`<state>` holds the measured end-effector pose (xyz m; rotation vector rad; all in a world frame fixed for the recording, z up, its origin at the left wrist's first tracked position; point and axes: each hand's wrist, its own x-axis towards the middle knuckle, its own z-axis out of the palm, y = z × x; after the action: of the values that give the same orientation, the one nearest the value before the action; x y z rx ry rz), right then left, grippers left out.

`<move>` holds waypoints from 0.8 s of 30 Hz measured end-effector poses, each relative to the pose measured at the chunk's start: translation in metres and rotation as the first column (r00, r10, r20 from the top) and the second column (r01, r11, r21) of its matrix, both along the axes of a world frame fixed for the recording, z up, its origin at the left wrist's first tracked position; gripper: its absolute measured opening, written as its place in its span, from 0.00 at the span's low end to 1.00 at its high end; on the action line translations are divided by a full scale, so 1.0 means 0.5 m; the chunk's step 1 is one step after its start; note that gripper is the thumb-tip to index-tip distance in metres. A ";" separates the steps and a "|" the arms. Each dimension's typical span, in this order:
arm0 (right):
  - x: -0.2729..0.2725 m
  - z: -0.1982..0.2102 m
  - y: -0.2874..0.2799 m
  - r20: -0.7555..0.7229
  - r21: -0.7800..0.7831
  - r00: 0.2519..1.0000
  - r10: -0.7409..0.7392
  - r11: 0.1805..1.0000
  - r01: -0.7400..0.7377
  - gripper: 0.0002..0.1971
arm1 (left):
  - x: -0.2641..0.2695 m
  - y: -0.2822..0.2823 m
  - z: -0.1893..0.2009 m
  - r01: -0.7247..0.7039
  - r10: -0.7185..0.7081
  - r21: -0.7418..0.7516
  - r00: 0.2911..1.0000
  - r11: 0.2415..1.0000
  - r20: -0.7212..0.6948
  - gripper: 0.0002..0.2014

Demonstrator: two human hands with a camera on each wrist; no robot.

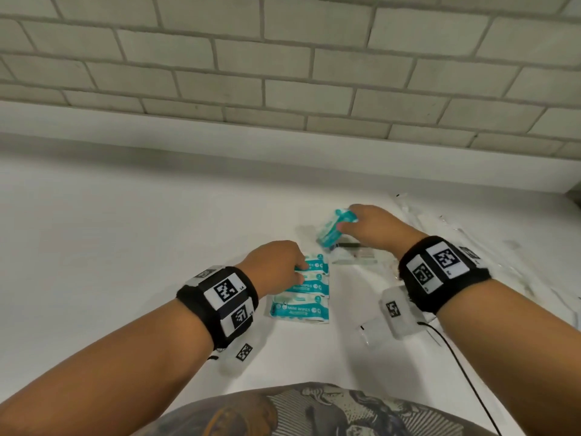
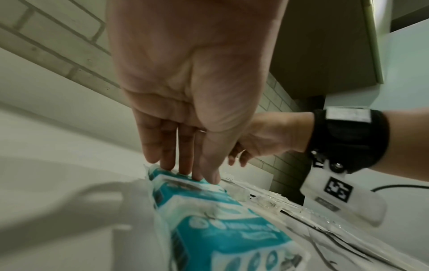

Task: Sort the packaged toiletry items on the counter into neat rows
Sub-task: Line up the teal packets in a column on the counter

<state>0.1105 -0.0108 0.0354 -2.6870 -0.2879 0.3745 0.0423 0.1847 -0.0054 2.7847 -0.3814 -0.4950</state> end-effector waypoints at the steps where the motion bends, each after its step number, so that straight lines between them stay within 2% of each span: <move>1: 0.003 -0.004 0.023 -0.065 0.081 0.998 -0.009 0.997 0.014 0.16 | 0.000 0.000 -0.002 0.001 -0.001 0.010 1.000 1.000 -0.006 0.20; 3: 0.014 -0.026 0.062 -0.148 0.177 0.987 -0.059 0.980 0.085 0.19 | -0.001 -0.001 -0.001 0.020 -0.019 0.026 1.000 0.999 -0.017 0.21; 4: 0.026 -0.041 0.076 -0.169 0.162 0.982 -0.084 0.981 0.111 0.20 | -0.001 0.000 0.000 0.027 -0.027 0.026 0.999 0.999 -0.022 0.21; 6: 0.043 -0.066 0.088 -0.218 0.046 0.969 -0.116 0.991 0.129 0.20 | -0.001 0.002 0.002 0.040 -0.039 0.023 0.999 0.999 -0.038 0.22; 8: 0.056 -0.074 0.087 -0.214 -0.123 0.971 -0.106 0.989 0.081 0.17 | 0.000 0.006 0.002 0.048 -0.047 0.022 0.997 0.999 -0.054 0.23; 10: 0.065 -0.075 0.084 -0.109 -0.297 0.993 -0.052 0.955 0.017 0.14 | 0.002 0.009 0.000 0.060 -0.058 0.028 0.996 0.998 -0.065 0.24; 11: 0.067 -0.078 0.084 -0.050 -0.317 0.998 -0.023 0.948 0.006 0.17 | 0.003 0.010 0.000 0.064 -0.062 0.031 0.996 0.997 -0.070 0.24; 14: 0.067 -0.087 0.096 0.009 -0.231 0.989 0.147 0.963 -0.141 0.31 | 0.008 0.013 -0.001 0.070 -0.068 0.030 0.995 0.997 -0.073 0.23; 17: 0.065 -0.092 0.110 -0.045 -0.275 0.939 0.342 0.899 -0.341 0.27 | 0.009 0.018 0.001 0.076 -0.075 0.008 0.994 0.997 -0.075 0.23; 20: 0.068 -0.079 0.098 -0.052 -0.347 0.931 0.361 0.868 -0.356 0.22 | 0.009 0.019 0.005 0.081 -0.081 -0.001 0.994 0.997 -0.072 0.22; 24: 0.058 -0.063 0.068 -0.149 -0.269 0.937 0.316 0.899 -0.346 0.23 | 0.007 0.017 0.009 0.077 -0.076 0.016 0.995 0.997 -0.058 0.22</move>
<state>0.1395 0.0230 0.0039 -2.8915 -0.7179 0.7046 0.0456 0.1932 -0.0007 2.7749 -0.4745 -0.5976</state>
